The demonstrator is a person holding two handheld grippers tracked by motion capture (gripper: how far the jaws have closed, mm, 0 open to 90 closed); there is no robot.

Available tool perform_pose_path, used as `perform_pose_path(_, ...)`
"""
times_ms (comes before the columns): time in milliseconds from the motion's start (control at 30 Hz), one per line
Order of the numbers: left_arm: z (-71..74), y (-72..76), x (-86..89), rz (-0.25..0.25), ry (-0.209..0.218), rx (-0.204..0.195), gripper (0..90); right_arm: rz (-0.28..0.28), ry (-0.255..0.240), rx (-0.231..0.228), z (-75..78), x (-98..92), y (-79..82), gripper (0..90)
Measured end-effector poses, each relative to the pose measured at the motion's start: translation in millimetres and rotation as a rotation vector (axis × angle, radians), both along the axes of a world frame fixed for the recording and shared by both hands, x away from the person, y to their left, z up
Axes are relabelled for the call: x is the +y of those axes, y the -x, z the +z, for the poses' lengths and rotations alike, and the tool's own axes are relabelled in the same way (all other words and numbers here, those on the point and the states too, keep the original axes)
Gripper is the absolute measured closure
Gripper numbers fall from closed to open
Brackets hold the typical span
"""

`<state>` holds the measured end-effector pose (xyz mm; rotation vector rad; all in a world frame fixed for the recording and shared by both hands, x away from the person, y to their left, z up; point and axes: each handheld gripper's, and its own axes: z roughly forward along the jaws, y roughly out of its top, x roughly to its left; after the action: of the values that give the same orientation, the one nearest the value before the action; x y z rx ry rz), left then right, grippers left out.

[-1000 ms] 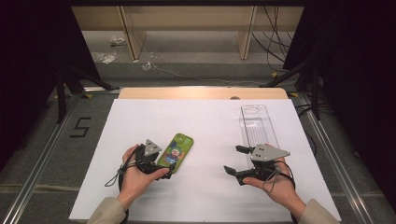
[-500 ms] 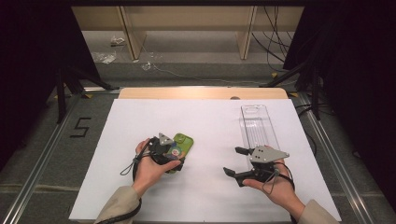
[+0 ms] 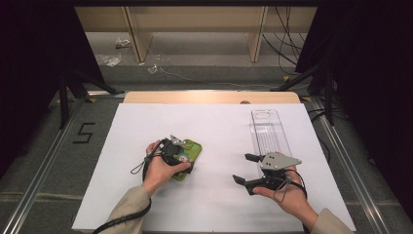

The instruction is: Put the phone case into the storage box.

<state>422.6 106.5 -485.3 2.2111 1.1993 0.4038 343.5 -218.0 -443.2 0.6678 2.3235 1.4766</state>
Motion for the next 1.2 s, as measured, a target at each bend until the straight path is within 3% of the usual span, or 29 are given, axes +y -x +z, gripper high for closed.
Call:
perform_pose_path(300, 0.5, -5.4, -3.1, -0.020, -0.029, 0.034, 0.2, 0.004, 0.002, 0.006, -1.3, 0.5, -0.5, 17.0)
perform_pose_path(833, -1.7, -13.6, -4.3, -0.031, -0.026, 0.105, 1.4, 0.014, 0.005, 0.015, -2.4, 1.3, -0.4, 16.9)
perform_pose_path(1200, -0.8, -15.0, -8.3, -0.009, -0.047, 0.122, 2.2, 0.018, 0.007, 0.017, -2.6, 1.7, -0.1, 16.9)
